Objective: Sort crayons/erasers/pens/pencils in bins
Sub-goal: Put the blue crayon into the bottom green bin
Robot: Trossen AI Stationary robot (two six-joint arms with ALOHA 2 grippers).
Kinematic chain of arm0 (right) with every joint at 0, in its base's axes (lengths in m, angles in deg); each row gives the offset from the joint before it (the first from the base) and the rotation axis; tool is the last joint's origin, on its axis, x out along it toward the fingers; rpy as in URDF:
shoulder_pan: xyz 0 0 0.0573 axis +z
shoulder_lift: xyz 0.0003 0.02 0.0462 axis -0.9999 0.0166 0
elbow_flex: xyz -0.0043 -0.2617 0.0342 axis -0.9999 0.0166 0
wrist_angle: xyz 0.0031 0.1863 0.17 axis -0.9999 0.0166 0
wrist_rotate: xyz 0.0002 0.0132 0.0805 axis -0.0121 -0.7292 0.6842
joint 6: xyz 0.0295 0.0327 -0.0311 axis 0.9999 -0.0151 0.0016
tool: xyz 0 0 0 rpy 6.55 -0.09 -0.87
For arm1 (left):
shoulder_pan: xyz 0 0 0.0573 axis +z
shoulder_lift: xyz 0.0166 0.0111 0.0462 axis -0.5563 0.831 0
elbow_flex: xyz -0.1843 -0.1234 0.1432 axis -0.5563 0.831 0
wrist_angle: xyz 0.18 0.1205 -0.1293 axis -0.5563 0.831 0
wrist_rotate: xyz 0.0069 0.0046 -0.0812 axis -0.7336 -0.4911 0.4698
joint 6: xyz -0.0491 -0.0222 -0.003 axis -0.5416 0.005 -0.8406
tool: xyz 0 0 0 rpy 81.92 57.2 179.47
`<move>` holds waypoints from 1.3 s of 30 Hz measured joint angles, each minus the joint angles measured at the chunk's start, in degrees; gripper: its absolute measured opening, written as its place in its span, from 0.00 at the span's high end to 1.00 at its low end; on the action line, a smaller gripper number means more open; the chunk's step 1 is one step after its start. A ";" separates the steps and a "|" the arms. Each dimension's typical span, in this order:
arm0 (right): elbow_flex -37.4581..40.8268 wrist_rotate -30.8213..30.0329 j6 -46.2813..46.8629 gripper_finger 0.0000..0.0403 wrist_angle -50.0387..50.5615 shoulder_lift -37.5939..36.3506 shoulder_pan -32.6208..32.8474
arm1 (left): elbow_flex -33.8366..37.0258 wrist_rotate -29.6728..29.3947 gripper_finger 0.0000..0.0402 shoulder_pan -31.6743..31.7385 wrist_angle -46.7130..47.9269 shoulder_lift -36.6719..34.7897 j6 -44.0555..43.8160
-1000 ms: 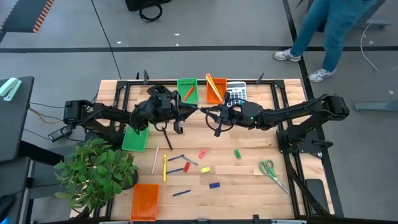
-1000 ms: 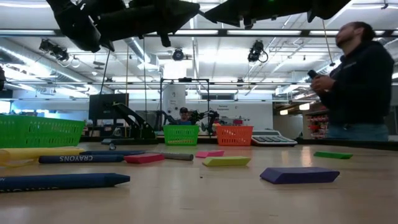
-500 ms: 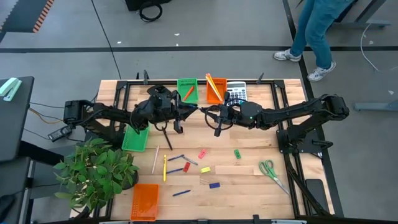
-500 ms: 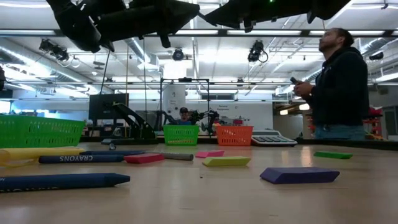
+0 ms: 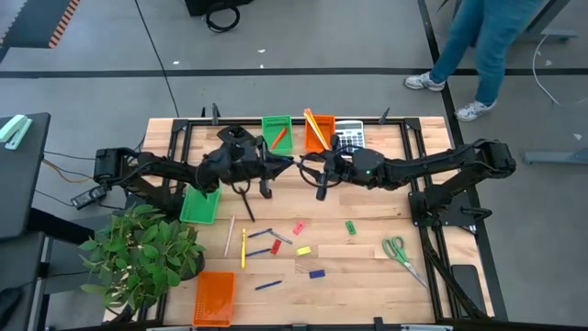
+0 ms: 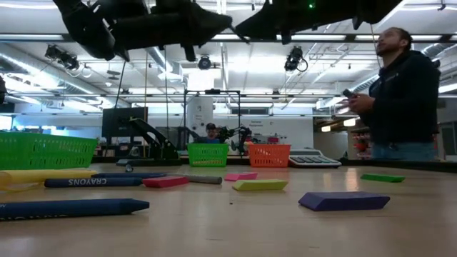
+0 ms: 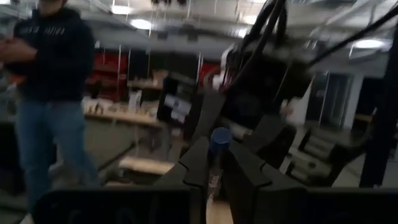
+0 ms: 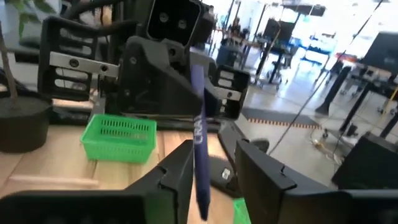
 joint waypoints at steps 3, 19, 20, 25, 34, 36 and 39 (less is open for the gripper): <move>0.00 -1.32 1.86 0.68 3.83 -0.36 0.00 | 0.00 -0.34 0.91 0.66 4.56 0.00 0.12; 0.17 -9.58 13.47 0.67 29.35 -1.69 0.11 | -0.02 -0.56 0.91 6.43 60.69 -18.00 -6.26; 0.45 -9.58 13.94 0.67 29.39 -1.69 0.07 | -0.02 -0.52 0.91 6.40 65.05 -19.94 -7.05; 1.63 -10.96 15.73 0.67 29.41 -1.69 -0.02 | -0.02 -0.55 0.89 6.41 83.53 -28.60 -11.08; 3.98 -11.29 17.73 0.67 29.63 -1.69 -0.02 | -0.02 -0.51 0.91 6.65 103.16 -37.07 -18.79; 4.31 -11.29 18.48 0.67 29.49 -1.69 -0.02 | -0.02 -0.50 0.89 6.65 108.56 -37.84 -19.58; 4.53 -11.29 19.39 0.67 29.64 -1.69 -0.02 | -0.67 -0.50 0.87 6.65 118.41 -38.03 -19.81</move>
